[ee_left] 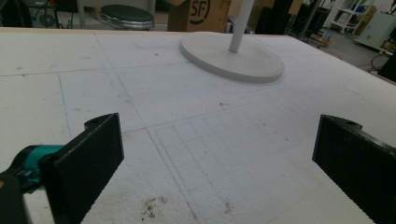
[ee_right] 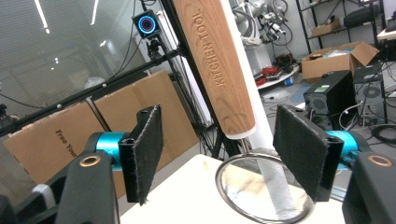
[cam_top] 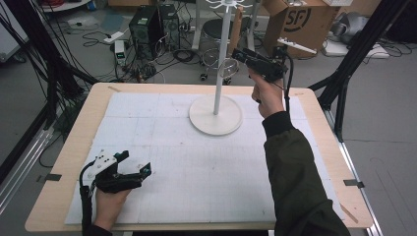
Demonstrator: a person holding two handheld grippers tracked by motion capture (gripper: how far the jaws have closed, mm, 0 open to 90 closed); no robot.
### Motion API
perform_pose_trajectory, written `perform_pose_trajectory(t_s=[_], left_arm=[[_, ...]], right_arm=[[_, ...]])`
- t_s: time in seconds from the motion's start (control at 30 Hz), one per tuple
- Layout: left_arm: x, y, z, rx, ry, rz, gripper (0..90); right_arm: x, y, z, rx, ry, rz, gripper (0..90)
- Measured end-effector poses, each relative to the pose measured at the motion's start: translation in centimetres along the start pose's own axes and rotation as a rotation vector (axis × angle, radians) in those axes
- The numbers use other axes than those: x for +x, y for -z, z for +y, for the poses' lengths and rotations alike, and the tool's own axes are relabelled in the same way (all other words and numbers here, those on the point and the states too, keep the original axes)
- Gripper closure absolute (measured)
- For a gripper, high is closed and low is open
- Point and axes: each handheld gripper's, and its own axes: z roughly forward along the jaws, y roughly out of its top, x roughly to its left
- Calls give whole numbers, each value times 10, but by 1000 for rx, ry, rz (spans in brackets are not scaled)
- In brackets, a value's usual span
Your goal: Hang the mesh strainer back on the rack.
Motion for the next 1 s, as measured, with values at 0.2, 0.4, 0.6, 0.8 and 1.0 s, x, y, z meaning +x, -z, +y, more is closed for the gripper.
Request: perform_pose_trajectory(t_s=[0.2, 0.4, 0.6, 0.8, 1.0], left_arm=[[-1, 0, 1, 2, -2, -4, 25], [-5, -3, 1, 5, -11, -10, 26], [-7, -4, 1, 4, -14, -18, 26], [-8, -3, 3, -3, -16, -15, 26], [-9, -3, 3, -3, -22, -16, 25]], right_arm=[[2, 7, -7, 3, 21, -3, 341], [3, 15, -9, 33, 26, -16, 303], [7, 26, -16, 48, 45, -12, 288], [4, 38, -28, 41, 23, 27, 240], [8, 47, -35, 48, 24, 42, 226]])
